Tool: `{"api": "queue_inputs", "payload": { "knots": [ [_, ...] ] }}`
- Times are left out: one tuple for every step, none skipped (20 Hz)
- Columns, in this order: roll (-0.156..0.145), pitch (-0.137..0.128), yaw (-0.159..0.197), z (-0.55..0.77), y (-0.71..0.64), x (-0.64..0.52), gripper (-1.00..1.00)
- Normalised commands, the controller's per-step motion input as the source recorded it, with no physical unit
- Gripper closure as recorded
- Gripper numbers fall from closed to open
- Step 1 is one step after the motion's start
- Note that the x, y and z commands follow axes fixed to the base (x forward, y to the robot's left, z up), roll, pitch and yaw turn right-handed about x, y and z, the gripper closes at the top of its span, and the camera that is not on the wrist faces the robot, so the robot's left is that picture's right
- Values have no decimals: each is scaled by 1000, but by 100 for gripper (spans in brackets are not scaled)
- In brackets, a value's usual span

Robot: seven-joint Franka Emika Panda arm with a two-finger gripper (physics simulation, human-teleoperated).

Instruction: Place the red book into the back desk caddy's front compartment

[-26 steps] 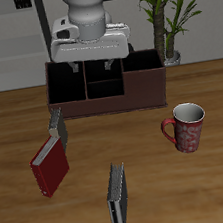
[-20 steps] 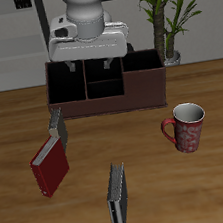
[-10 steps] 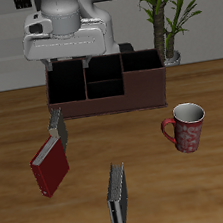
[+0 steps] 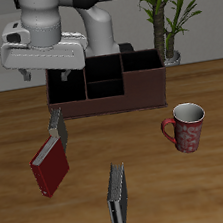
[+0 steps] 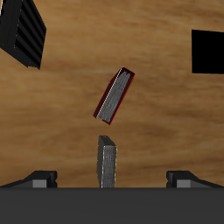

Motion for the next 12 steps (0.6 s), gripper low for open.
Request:
{"api": "queue_inputs", "payload": {
  "knots": [
    [8,-43,-4,-174,-341,170,-100],
    [-32,13,-50,-96,-287,181,-100],
    [-47,-29,-83,-88,-209,84,-100],
    [9,-23,13,-88,-55,76,-100],
    [35,17,-10,-202,-216,200,-100],
    [-28,-43,-74,-99,-211,107,-100],
    [0,0,0,-1,129,37,-100],
    [6,-20,-47,-109,-251,135,-100],
    [-20,-53,-25,-4,-160,121,-100],
    [-27,7,-84,-110,-169,177,-100],
    [1,-23,21,-92,-127,206,-100],
    [-93,-18,-5,-125,-284,248,-100]
  ]
}}
